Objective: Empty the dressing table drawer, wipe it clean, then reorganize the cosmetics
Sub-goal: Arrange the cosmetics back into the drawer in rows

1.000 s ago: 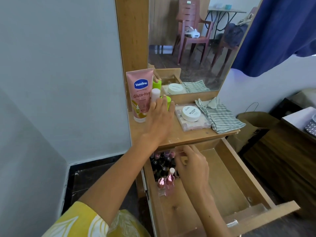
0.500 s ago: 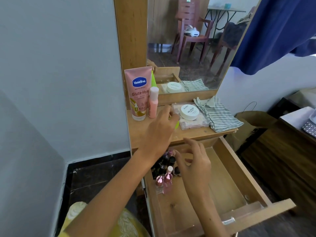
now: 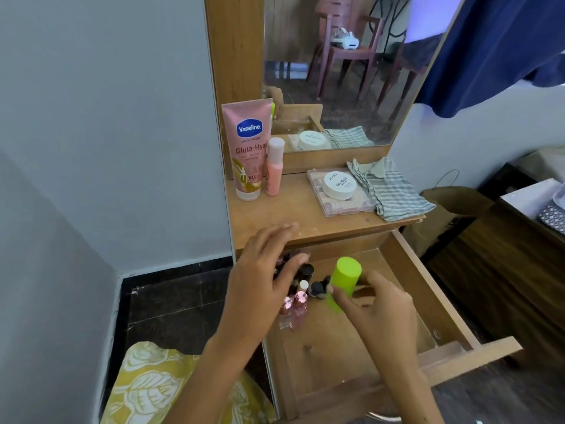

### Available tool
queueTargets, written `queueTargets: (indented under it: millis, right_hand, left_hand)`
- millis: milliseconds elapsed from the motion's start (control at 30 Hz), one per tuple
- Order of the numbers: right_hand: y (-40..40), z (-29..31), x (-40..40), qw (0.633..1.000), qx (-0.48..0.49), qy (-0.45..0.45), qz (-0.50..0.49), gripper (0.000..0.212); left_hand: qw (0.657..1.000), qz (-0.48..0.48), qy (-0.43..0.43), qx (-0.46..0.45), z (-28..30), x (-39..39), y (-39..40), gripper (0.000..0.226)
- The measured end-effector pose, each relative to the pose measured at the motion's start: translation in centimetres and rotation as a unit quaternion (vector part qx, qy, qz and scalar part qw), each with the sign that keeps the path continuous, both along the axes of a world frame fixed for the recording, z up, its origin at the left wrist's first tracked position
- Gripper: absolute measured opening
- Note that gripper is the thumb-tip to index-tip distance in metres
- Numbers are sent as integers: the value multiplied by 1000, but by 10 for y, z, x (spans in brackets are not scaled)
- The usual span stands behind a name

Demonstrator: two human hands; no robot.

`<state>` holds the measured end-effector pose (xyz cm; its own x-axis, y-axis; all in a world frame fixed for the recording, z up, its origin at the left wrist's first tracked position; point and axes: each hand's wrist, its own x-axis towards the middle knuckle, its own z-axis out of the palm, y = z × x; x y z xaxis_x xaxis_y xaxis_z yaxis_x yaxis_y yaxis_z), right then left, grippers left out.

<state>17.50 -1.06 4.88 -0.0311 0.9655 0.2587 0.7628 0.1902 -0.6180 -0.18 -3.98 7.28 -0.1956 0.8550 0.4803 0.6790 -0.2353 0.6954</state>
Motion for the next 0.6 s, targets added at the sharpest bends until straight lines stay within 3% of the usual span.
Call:
queueTargets:
  millis: [233,600]
  right_hand:
    - [4,-26,-12,974,-186,-123,30,25]
    - [2,-33,-20,964,-239,-95,72,42]
  left_hand:
    - [999,26,34,-14,-8,-2,-9,32]
    - [993,69,94,22,-10,-4,-5,25]
